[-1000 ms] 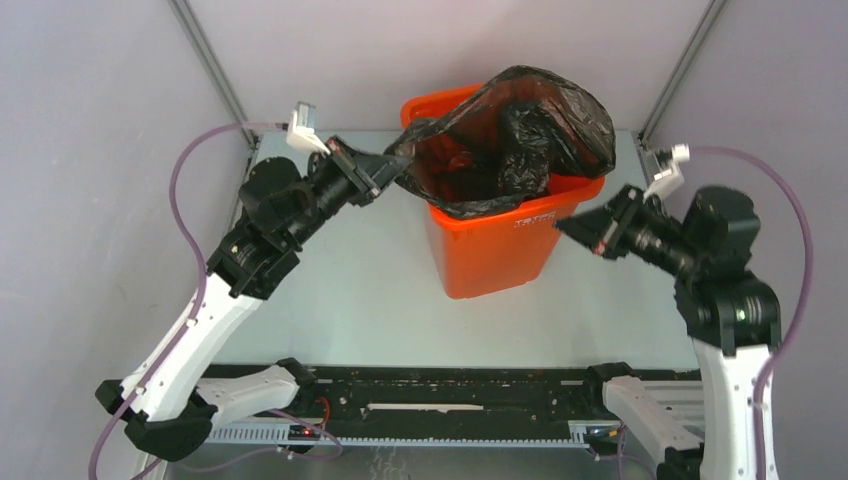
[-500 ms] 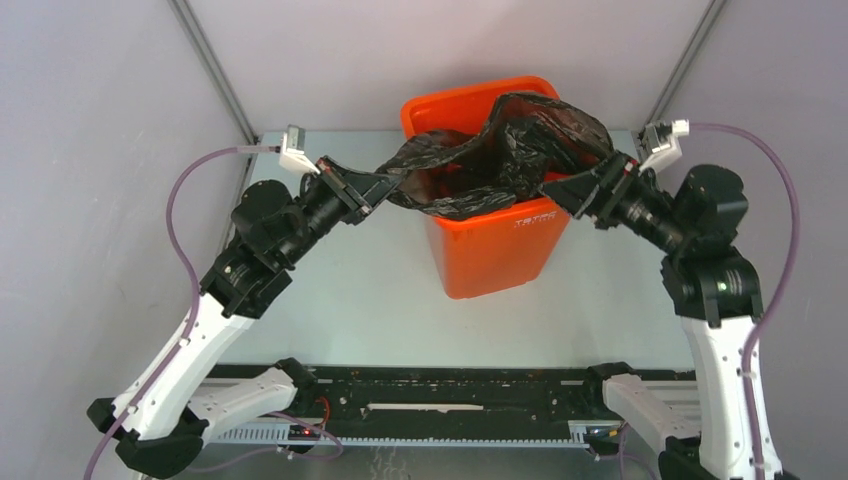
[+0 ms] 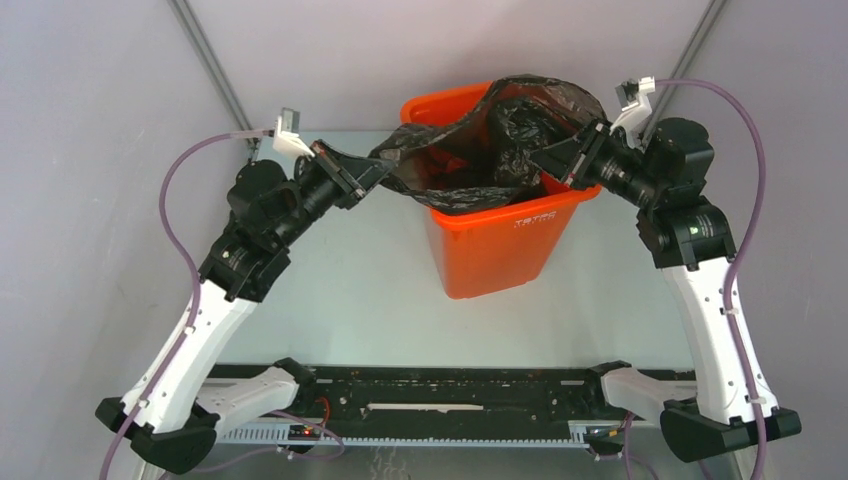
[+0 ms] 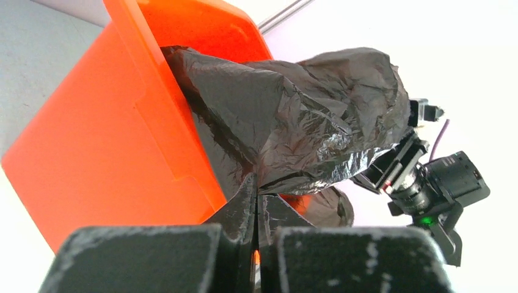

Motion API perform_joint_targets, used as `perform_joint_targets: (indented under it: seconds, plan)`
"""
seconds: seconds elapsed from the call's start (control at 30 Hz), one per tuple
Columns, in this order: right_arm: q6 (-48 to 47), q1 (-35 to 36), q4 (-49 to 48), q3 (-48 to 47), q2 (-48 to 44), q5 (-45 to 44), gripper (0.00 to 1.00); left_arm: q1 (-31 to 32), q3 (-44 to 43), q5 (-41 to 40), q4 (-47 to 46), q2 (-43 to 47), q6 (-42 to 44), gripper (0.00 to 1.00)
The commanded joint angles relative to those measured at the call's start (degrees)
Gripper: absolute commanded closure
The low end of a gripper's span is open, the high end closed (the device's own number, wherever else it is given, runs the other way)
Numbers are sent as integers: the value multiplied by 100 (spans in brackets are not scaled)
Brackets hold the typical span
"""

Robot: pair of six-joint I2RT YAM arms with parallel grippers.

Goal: Put the trash bags into the trash bin

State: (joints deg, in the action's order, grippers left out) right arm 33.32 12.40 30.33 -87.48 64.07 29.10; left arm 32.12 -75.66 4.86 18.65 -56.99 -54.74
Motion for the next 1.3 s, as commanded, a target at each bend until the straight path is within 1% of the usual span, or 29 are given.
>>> perform_joint_targets:
  seconds: [0.0, 0.03, 0.1, 0.17, 0.27, 0.3, 0.33, 0.37, 0.4, 0.43, 0.47, 0.5, 0.6, 0.67, 0.7, 0.77, 0.8, 0.87, 0.93, 1.07, 1.1, 1.2, 1.27]
  plan:
    - [166, -83, 480, -226, -249, 282, 95, -355, -283, 352, 23, 50, 191, 100]
    - [285, -177, 699, -264, -337, 388, 100, -450, -283, 391, 31, 36, 192, 100]
    - [555, -397, 1094, -282, -562, 701, 100, -647, -289, 433, 92, -10, 205, 100]
    - [754, -444, 1409, -151, -830, 998, 100, -809, -293, 485, 182, -89, 278, 100]
    - [1087, -391, 1575, 526, -1369, 1215, 100, -1007, -230, 805, 209, -301, 257, 100]
    - [1267, -367, 1442, 859, -1660, 1217, 100, -1055, -211, 906, 214, -356, 211, 100]
    - [1564, -331, 1141, 1204, -1872, 1253, 100, -1074, -212, 950, 217, -390, 161, 98]
    - [1929, -290, 714, 1713, -2089, 1306, 100, -1076, -213, 965, 199, -399, 105, 92]
    - [2280, -225, 315, 2009, -2279, 1307, 100, -1076, -213, 1012, 140, -394, 43, 88]
    - [2521, -129, 25, 2176, -2421, 1198, 100, -1076, -210, 1037, 95, -345, -4, 83]
    - [2581, 8, -45, 2219, -2525, 997, 100, -1076, -187, 1038, 20, -284, -28, 77]
    - [2556, 177, -8, 2229, -2624, 766, 100, -1076, -156, 1019, 2, -187, -94, 70]
    - [2548, 368, 349, 2234, -2864, 216, 100, -1048, 148, 904, -125, 193, -442, 50]
    - [2483, 495, 475, 2235, -2942, 6, 100, -925, 417, 825, -215, 440, -734, 30]
    - [2447, 540, 490, 2234, -2970, -78, 100, -728, 520, 718, -198, 557, -789, 22]
    - [2418, 593, 455, 2235, -2991, -153, 100, -289, 669, 295, -31, 803, -883, 10]
    - [2416, 604, 423, 2231, -3004, -140, 100, -49, 750, -18, 27, 915, -952, 8]
    - [2433, 626, 427, 2232, -2992, -94, 100, 469, 938, -619, 42, 1159, -1234, 7]
    - [2434, 672, 474, 2235, -2987, -77, 100, 1009, 1046, -1196, 41, 1218, -1531, 7]
    - [2453, 784, 515, 2234, -3006, -149, 100, 1783, 914, -1860, 42, 1005, -1650, 4]
    - [2473, 808, 514, 2235, -3007, -171, 100, 1907, 896, -1957, 23, 900, -1773, 6]
    - [2487, 911, 508, 2235, -3017, -243, 100, 2090, 830, -1984, 9, 501, -2107, 15]
    - [2470, 943, 540, 2233, -3036, -308, 100, 2154, 703, -2021, 22, 256, -2074, 20]
